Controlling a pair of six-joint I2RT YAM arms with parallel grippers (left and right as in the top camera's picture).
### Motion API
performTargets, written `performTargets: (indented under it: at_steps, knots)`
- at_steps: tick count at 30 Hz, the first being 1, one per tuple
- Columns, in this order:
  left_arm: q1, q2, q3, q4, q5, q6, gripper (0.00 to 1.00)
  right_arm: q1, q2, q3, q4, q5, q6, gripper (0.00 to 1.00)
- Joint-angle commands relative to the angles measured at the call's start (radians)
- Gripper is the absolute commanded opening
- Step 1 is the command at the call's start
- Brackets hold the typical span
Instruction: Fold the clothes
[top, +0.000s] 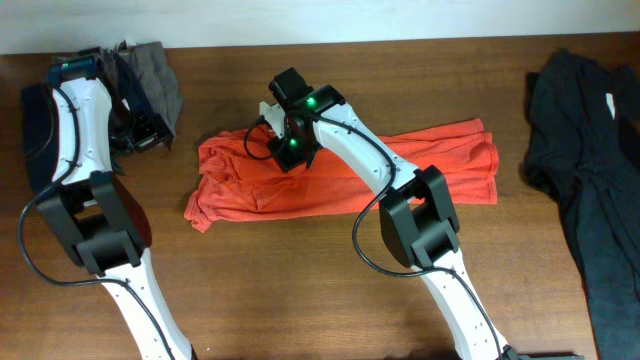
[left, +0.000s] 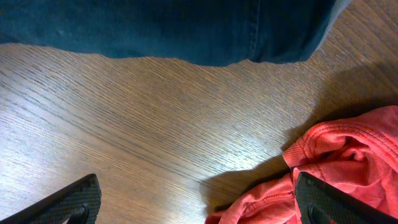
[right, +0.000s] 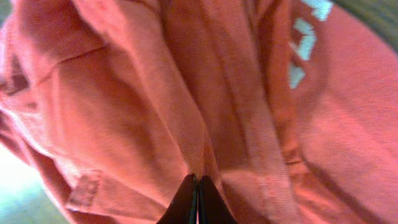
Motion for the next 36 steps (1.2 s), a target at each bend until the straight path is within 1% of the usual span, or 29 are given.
performTargets:
  at_steps: [1, 6, 8, 15, 18, 23, 28, 30, 31, 32, 33, 34, 35, 36]
  knots:
    - [0.001, -0.018, -0.006, -0.002, 0.003, -0.014, 0.99, 0.005, -0.047, 0.0, -0.008, -0.111, 0.021, 0.04]
    - [0.001, -0.018, -0.006, -0.001, 0.003, -0.014, 0.99, 0.005, -0.074, 0.0, -0.019, -0.283, 0.042, 0.04]
    - [0.001, -0.018, -0.006, -0.001, 0.003, -0.014, 0.99, 0.005, -0.074, 0.0, -0.029, -0.32, 0.07, 0.04]
    - [0.001, -0.018, -0.006, 0.001, 0.003, -0.014, 0.99, 0.039, -0.074, 0.0, -0.053, -0.461, 0.077, 0.04]
    - [0.001, -0.018, -0.006, 0.002, 0.003, -0.014, 0.99, 0.064, -0.074, 0.0, -0.054, -0.468, 0.114, 0.04]
    - [0.001, -0.018, -0.006, 0.002, 0.003, -0.014, 0.99, 0.114, -0.074, 0.0, -0.054, -0.467, 0.122, 0.04]
    - [0.001, -0.018, -0.006, 0.002, 0.003, -0.014, 0.99, 0.156, -0.074, 0.0, -0.054, -0.441, 0.164, 0.04]
    - [0.001, -0.018, -0.006, 0.002, 0.003, -0.014, 0.99, 0.161, -0.074, 0.0, -0.053, -0.41, 0.171, 0.1]
    - [0.001, -0.018, -0.006, 0.002, 0.003, -0.014, 0.99, 0.161, -0.074, 0.0, -0.053, -0.401, 0.171, 0.15]
    - [0.001, -0.018, -0.006, 0.002, 0.003, -0.014, 0.99, 0.161, -0.074, 0.0, -0.053, -0.392, 0.171, 0.28]
    - [0.001, -0.018, -0.006, 0.002, 0.003, -0.014, 0.99, 0.161, -0.074, 0.0, -0.053, -0.387, 0.17, 0.44]
    - [0.001, -0.018, -0.006, 0.002, 0.003, -0.014, 0.99, 0.16, -0.074, 0.0, -0.053, -0.387, 0.17, 0.73]
    - [0.001, -0.018, -0.006, 0.002, 0.003, -0.014, 0.99, 0.159, -0.074, 0.0, -0.05, -0.387, 0.17, 0.85]
    - [0.001, -0.018, -0.006, 0.001, 0.003, -0.014, 0.99, 0.159, -0.074, 0.0, -0.049, -0.386, 0.17, 0.92]
